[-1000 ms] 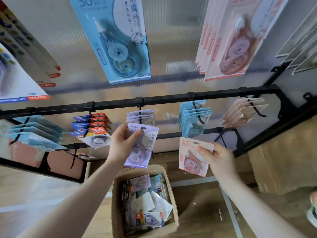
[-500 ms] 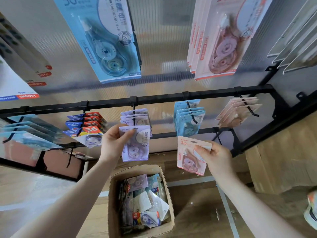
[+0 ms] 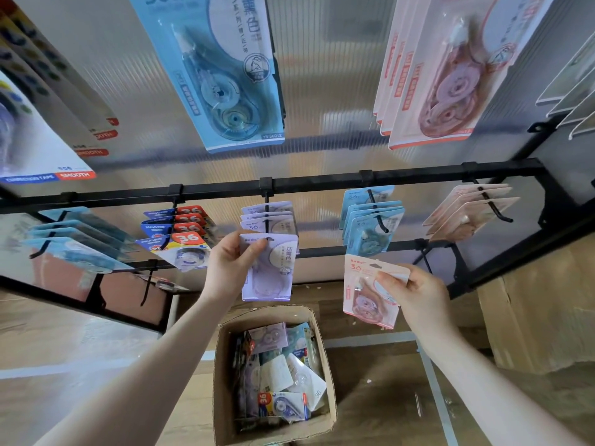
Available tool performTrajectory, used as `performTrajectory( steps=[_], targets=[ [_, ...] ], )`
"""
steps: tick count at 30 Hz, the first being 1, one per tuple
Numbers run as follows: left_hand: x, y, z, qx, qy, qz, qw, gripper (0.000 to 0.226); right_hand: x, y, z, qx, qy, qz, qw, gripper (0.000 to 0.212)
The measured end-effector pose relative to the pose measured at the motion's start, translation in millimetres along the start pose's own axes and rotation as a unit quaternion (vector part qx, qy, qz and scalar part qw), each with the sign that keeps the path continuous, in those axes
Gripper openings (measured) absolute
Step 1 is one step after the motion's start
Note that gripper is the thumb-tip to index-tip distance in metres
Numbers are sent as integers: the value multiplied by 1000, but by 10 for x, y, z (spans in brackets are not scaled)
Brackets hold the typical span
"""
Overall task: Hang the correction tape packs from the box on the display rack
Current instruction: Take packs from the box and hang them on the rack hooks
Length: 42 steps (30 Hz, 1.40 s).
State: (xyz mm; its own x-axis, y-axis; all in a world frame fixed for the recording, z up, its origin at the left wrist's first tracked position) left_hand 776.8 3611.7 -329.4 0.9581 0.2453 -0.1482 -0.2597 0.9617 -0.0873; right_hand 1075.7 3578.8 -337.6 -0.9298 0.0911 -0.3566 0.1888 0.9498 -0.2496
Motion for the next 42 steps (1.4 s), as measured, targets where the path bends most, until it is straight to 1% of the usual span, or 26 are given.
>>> performTrajectory(
  steps=[2, 4, 6, 8, 14, 18, 23, 27, 31, 33, 36, 39, 42],
  targets=[
    [8, -13, 20, 6, 3, 6, 1000, 11, 8, 8, -7, -6, 0, 1, 1000, 9],
    [15, -37, 18, -5, -23, 14, 1000, 15, 22, 16, -9, -11, 1, -2, 1000, 8],
    [24, -43, -28, -32, -74, 6, 997, 9, 39, 14, -6, -9, 1, -7, 1000, 9],
    [9, -34, -62, -48, -102, 3, 994, 4, 47, 16, -1, -10, -3, -7, 1000, 10],
    [-1, -1, -9, -27, -90, -23, 995, 8, 54, 19, -7, -15, -4, -2, 1000, 10],
    [-50, 41, -99, -27, -70, -20, 997, 9, 56, 11, 1, -11, -1, -1, 1000, 10],
    [-40, 139, -62, -6, 4, 0, 1000, 14, 36, 24, -5, -10, -7, 3, 1000, 10],
    [-23, 196, 24, 17, 41, 23, 999, 20, 18, 34, -29, -12, -12, 9, 1000, 11],
    [-51, 176, 79, 52, 109, 44, 992, 17, 14, 30, -51, -7, -16, 9, 1000, 12],
    [-62, 130, 164, 98, 170, 57, 979, 15, 9, 21, -68, -10, -19, 14, 1000, 11],
    [-61, 28, 271, 186, 256, 70, 946, 19, -4, -6, -101, -18, -26, 22, 999, 12],
    [-71, -69, 266, 204, 303, 66, 928, 28, -31, -48, -109, -12, -31, 30, 999, 11],
    [-34, -183, 301, 228, 342, 38, 911, 37, -77, -100, -146, -8, -36, 37, 999, 9]
  ],
)
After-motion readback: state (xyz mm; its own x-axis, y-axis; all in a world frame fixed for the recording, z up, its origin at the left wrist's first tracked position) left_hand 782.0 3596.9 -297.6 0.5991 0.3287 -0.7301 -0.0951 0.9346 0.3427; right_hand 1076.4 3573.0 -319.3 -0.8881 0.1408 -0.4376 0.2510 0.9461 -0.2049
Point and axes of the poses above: each hand's wrist, its own y-axis towards the middle knuckle, its own x-axis out of the palm, z = x × y, the point moved 7 cm from there along y, towards the middle knuckle, and after that the axes turned 1 degree about x, right-handed, at the moved point
